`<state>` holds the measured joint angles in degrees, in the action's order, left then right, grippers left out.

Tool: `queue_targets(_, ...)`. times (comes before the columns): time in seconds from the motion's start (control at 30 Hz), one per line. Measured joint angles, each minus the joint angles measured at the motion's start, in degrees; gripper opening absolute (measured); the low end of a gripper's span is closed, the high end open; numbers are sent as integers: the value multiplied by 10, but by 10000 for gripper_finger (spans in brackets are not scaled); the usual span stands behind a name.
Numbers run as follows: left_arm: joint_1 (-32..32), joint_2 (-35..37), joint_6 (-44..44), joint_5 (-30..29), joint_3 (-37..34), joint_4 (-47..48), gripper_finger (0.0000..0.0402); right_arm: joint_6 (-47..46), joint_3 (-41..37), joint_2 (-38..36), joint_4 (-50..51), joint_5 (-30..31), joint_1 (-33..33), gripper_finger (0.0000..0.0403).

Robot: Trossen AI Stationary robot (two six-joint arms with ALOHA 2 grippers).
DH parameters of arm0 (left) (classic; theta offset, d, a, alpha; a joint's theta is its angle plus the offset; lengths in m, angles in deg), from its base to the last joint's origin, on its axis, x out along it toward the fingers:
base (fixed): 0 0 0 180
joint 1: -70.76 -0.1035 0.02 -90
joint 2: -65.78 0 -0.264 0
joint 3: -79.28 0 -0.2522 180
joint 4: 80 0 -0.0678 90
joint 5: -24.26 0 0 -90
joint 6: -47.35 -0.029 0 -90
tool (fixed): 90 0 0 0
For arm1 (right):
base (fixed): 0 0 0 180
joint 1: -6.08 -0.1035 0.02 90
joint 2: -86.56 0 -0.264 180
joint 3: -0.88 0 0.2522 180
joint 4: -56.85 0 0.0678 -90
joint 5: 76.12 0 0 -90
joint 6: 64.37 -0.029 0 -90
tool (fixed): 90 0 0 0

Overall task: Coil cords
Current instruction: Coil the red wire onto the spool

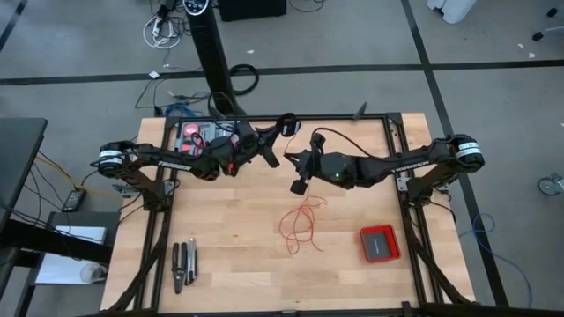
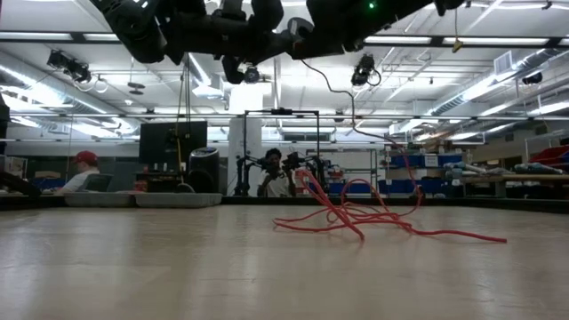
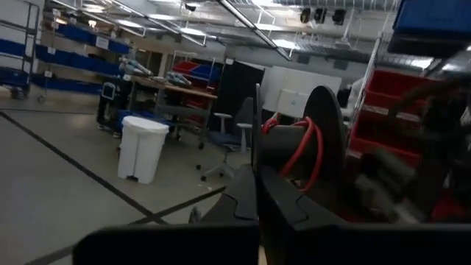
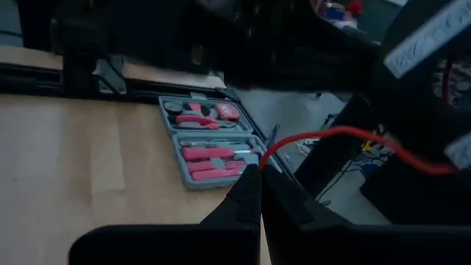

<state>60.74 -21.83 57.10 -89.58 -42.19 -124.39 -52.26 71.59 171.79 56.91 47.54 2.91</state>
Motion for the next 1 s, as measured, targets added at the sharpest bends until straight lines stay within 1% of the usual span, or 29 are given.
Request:
queue_targets(0.13,0,0,-21,43,0,4,0,-5,26,0,66,-13,10,0)
queue_targets(0.2,0,0,-32,54,0,9,0,-22,34,0,86,-21,16,0)
queue_targets(0.33,0,0,-34,55,0,10,0,-42,33,0,102,-24,18,0)
queue_targets(0.43,0,0,-18,50,0,12,0,-55,33,-1,104,-31,18,0)
queue_targets(0.63,-1,0,-15,39,0,15,0,-56,33,-1,102,-38,17,0)
queue_targets(0.77,-1,0,31,29,0,18,0,-55,33,-1,101,-31,14,0)
queue_targets(0.93,-1,0,126,27,0,20,0,-44,33,-1,100,27,2,0)
queue_targets(1.0,-1,0,168,27,0,22,0,-44,33,-1,99,37,-1,0)
